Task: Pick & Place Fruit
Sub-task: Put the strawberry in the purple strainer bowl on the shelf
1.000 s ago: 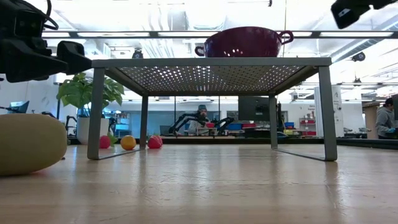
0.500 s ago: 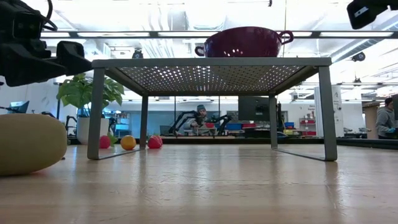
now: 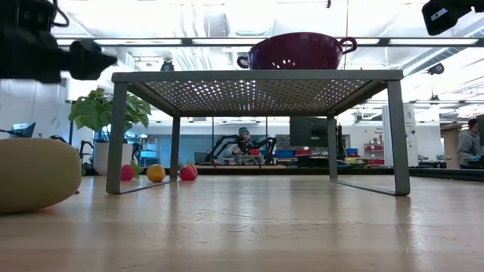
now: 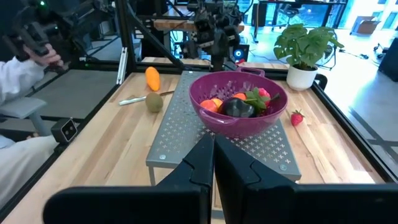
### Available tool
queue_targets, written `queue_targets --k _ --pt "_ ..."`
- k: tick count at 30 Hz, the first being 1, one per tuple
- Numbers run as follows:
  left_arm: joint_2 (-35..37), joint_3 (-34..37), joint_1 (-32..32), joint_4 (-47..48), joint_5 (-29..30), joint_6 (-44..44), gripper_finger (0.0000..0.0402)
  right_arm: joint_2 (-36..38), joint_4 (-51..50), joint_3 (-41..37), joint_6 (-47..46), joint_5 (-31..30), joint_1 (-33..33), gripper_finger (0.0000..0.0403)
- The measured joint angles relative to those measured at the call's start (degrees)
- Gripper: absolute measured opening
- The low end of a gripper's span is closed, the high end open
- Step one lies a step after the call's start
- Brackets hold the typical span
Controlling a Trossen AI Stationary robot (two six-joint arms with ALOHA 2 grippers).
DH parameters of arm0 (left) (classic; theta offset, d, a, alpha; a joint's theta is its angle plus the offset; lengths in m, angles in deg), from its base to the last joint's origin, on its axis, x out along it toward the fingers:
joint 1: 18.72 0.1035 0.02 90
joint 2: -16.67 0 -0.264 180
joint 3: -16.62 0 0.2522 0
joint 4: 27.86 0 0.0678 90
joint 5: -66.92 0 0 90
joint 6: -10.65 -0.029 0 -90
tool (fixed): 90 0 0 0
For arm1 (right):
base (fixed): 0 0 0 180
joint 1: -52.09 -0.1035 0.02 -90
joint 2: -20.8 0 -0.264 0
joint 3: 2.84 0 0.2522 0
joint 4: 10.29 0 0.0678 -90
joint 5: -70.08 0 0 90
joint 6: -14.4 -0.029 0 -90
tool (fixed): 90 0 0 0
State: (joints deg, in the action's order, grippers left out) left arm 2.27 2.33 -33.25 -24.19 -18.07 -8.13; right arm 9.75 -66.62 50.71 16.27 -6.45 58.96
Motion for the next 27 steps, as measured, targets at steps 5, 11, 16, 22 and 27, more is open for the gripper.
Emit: queue_targets --k 5,11,16,22,27 --pt "0.02 0.00 0.00 -15.13 -0.21 6.27 0.0291 0.00 0.00 0.02 0.02 -0.02 0.00 0.0008" --pt "-0.08 -0.02 0.00 -28.06 -0.45 20.10 0.0291 0.00 0.00 0.04 0.02 -0.02 0.00 0.0008" --pt "-0.04 -0.76 0.05 -28.15 3.90 18.11 0.0291 -0.02 0.02 0.04 0.04 -0.02 0.02 0.0008" --pt "-0.09 -1.20 0.15 -27.97 22.04 17.12 0.0291 -0.02 0.00 0.04 0.04 -0.04 0.00 0.0008" --pt "-0.02 -2.14 0.15 -21.30 26.24 14.42 0.0291 -0.02 0.00 0.04 0.04 -0.03 0.01 0.0008"
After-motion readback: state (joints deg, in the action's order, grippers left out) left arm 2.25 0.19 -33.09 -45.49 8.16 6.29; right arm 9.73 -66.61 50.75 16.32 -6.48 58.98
